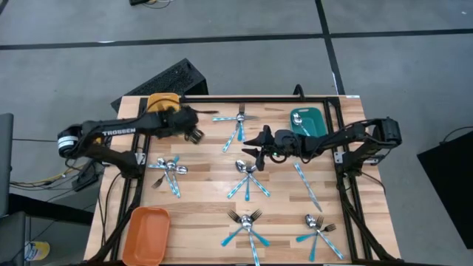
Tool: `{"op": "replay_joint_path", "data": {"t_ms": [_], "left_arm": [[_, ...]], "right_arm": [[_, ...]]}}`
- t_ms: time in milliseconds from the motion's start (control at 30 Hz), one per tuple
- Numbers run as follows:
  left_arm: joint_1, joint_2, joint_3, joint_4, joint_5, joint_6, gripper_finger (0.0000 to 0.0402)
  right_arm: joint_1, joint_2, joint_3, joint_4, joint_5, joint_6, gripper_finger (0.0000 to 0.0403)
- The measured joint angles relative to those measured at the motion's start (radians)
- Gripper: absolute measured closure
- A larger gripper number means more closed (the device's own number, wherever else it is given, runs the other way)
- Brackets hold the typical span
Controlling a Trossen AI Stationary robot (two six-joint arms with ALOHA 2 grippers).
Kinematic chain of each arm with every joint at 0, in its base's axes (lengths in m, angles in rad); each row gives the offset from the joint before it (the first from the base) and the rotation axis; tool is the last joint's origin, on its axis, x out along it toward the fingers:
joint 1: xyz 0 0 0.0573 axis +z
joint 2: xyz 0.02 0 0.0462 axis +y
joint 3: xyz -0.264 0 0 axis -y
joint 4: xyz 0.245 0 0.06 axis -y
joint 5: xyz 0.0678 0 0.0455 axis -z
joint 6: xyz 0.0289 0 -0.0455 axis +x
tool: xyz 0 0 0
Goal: Sort silverware by color (type)
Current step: Put the white-blue table knife into the orange bin
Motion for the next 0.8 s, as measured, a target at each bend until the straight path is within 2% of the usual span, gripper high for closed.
{"op": "replay_joint_path", "data": {"t_ms": [100, 167, 300, 433, 533, 600, 667, 733, 800], "left_arm": [[-0.070, 0.000, -0.043, 0.253, 0.092, 0.060, 0.0288], [-0.114, 0.000, -0.057, 0.345, 0.109, 0.077, 0.0288], [-0.179, 0.001, -0.058, 0.404, 0.112, 0.161, 0.0288], [-0.192, 0.001, -0.058, 0.450, 0.107, 0.237, 0.0288], [-0.180, 0.022, -0.058, 0.509, 0.103, 0.262, 0.0288], [-0.174, 0.055, -0.058, 0.535, 0.107, 0.257, 0.0288], [-0.171, 0.103, -0.058, 0.581, 0.135, 0.249, 0.0288], [-0.177, 0.156, -0.058, 0.614, 0.166, 0.251, 0.0288], [-0.184, 0.206, -0.058, 0.659, 0.181, 0.277, 0.0288]], "right_arm": [[0.004, -0.068, 0.001, -0.116, 0.000, 0.068, 0.0236], [0.027, -0.139, 0.000, -0.235, 0.003, 0.131, 0.0236], [0.102, -0.295, 0.001, -0.523, 0.028, 0.277, 0.0236], [0.171, -0.391, 0.001, -0.790, 0.168, 0.448, 0.0236], [0.186, -0.400, 0.001, -0.943, 0.243, 0.580, 0.0236], [0.183, -0.389, 0.001, -1.049, 0.220, 0.681, 0.0236], [0.194, -0.372, 0.001, -1.159, 0.141, 0.793, 0.0236], [0.241, -0.351, 0.000, -1.274, 0.054, 0.900, 0.0236], [0.305, -0.340, 0.000, -1.343, 0.016, 1.010, 0.0236]]}}
